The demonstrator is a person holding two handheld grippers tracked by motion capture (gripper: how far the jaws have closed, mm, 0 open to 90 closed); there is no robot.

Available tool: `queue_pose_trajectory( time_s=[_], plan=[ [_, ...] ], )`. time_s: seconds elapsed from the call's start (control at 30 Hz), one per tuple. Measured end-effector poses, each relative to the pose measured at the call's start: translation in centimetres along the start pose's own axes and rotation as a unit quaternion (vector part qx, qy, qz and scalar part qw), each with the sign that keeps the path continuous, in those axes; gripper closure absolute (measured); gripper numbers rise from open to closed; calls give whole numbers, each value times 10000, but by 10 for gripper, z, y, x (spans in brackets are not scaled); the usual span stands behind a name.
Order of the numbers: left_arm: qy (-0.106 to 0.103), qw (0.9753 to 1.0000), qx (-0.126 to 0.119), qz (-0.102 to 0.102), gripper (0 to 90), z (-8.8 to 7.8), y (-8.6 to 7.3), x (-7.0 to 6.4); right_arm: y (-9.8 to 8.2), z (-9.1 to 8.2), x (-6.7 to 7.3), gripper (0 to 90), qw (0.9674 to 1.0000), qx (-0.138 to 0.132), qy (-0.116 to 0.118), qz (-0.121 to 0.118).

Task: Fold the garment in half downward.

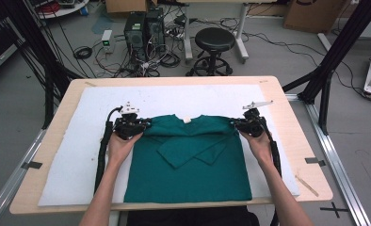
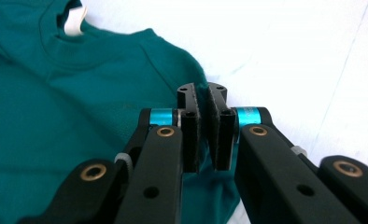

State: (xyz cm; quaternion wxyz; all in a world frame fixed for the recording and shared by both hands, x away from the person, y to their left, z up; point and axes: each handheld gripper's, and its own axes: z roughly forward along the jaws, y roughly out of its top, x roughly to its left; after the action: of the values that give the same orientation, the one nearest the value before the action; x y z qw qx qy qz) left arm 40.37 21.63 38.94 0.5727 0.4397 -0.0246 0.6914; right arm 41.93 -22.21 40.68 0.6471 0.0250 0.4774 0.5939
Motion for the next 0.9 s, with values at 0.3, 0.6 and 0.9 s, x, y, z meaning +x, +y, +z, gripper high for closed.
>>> queue_pose_trajectory(
  time_s=[0.3, 0.6, 0.9],
  plan=[
    [-203, 9998, 14, 17, 854, -16, -21, -18, -25, -12, 11, 859, 9998, -145, 129, 68],
    [-337, 9993, -89, -99, 855, -35, -35, -28, -52, -29, 18, 860, 9991, -267, 309, 142],
    [-481, 9988, 50, 73, 854, -48, -54, -45, -76, -45, 28, 860, 9980, -224, 589, 101]
  ],
)
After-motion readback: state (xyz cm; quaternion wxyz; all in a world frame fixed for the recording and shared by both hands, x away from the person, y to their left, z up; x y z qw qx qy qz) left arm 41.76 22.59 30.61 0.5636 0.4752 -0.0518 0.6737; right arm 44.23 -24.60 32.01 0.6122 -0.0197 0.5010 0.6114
